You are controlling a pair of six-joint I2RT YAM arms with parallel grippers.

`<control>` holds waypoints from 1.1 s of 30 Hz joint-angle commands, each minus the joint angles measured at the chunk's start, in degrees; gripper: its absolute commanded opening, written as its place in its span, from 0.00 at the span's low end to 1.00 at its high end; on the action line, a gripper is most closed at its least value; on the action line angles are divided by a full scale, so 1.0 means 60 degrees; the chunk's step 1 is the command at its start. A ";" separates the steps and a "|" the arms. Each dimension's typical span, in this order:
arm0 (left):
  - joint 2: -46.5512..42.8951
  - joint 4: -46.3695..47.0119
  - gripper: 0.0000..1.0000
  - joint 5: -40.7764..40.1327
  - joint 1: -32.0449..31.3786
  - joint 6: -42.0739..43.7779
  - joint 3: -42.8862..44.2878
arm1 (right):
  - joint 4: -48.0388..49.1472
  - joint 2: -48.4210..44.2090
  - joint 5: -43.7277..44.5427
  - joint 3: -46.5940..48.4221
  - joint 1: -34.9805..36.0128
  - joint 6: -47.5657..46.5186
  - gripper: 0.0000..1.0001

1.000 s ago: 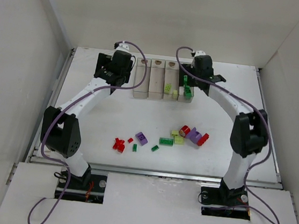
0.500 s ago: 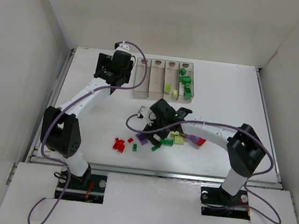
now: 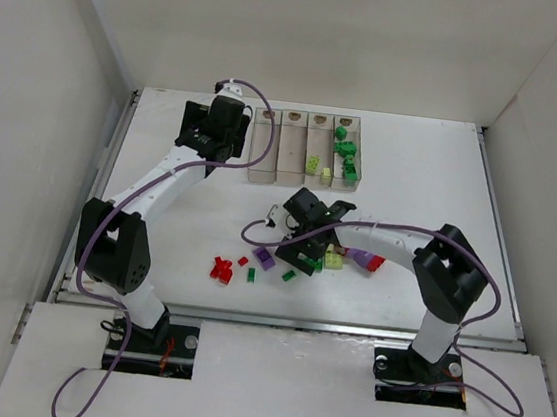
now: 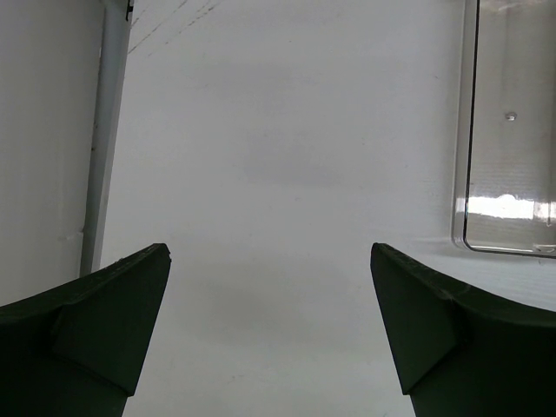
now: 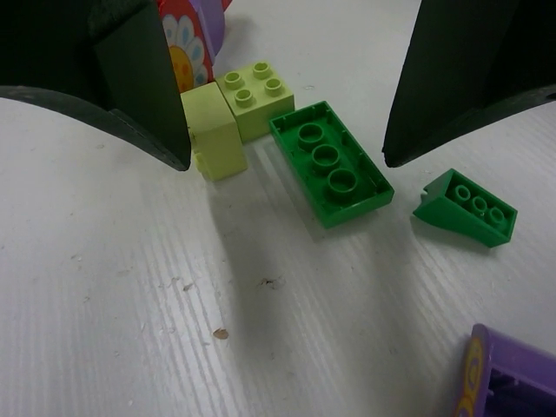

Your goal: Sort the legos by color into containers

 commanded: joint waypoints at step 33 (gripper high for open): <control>-0.0685 0.0215 1.00 -0.0073 0.0005 -0.0150 -0.0076 | 0.2770 0.0737 0.1627 0.3871 -0.4260 0.4832 0.00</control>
